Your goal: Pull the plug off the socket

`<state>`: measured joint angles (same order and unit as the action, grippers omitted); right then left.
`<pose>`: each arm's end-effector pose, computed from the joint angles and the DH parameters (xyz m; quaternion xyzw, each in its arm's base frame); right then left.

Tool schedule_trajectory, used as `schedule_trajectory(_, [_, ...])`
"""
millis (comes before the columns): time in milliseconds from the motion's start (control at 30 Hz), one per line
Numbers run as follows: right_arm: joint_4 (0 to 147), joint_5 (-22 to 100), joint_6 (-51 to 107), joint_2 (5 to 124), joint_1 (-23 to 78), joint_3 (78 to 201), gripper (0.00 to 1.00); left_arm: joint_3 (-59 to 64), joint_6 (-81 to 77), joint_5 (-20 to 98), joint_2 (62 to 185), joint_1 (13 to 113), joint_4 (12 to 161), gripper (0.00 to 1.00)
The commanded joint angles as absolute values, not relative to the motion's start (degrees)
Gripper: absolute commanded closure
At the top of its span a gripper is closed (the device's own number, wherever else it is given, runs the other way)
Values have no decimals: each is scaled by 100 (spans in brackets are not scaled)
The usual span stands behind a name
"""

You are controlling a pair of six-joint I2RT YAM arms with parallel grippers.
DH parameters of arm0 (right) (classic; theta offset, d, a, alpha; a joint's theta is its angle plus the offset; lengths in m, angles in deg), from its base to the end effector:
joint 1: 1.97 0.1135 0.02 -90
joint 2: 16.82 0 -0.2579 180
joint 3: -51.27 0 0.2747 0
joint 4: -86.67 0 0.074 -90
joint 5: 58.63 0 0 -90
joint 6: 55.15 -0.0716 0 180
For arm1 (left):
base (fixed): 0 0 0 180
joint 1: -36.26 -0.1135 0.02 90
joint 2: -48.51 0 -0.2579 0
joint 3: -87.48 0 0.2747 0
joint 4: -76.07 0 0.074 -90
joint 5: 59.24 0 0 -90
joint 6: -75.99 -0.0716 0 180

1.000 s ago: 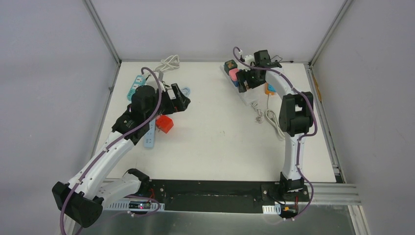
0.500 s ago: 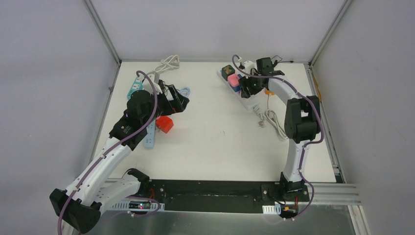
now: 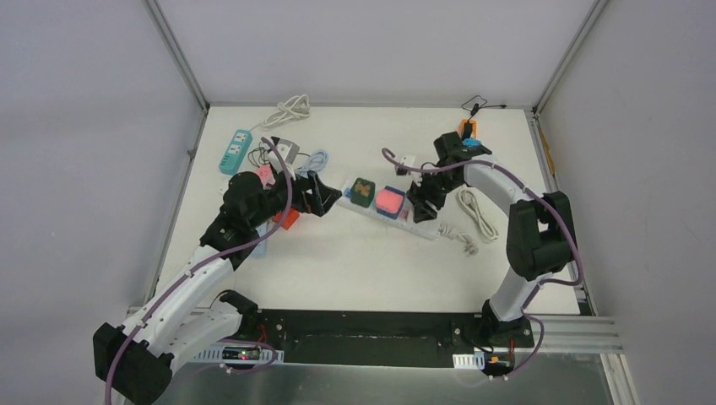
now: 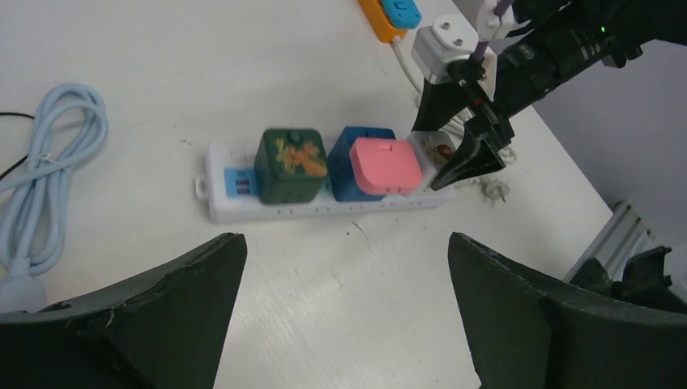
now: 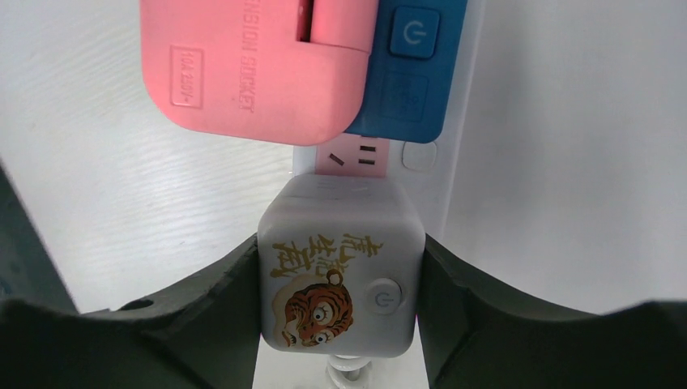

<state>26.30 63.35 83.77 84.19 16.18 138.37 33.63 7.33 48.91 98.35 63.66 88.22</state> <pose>0.3421 0.1520 0.1709 -0.5575 0.7730 0.2282 0.1991 0.2279 -0.1433 0.3097 0.1426 0.7395 -0.3755 0.5401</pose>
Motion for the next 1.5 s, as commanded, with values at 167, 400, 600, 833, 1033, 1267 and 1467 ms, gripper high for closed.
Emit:
schedule_trajectory(167, [1274,6682,10073,7646,2629,13082,72,3851,-664,6035,9521,6539,7529,2])
schedule_trajectory(400, [1553,6345,9167,7628,2816,13252,43,4071,-1416,5598,9615,7409,7661,4])
schedule_trajectory(600, [1562,6419,8762,7516,2810,13266,14,3999,-2127,5193,10005,8205,8139,4])
schedule_trajectory(833, [1108,6768,8690,7425,2786,13584,0,3773,-2920,5176,10329,8653,8647,3])
schedule_trajectory(1033, [523,7534,8868,7341,2176,13937,0,3524,-3892,4665,10594,9183,9098,3])
schedule_trajectory(1267, [1263,7792,7861,7019,1731,13423,0,3312,-4948,3702,11289,10103,8932,2])
schedule_trajectory(1467, [1638,8225,7412,6946,1145,13231,0,3321,-5361,3487,11829,10192,8606,3])
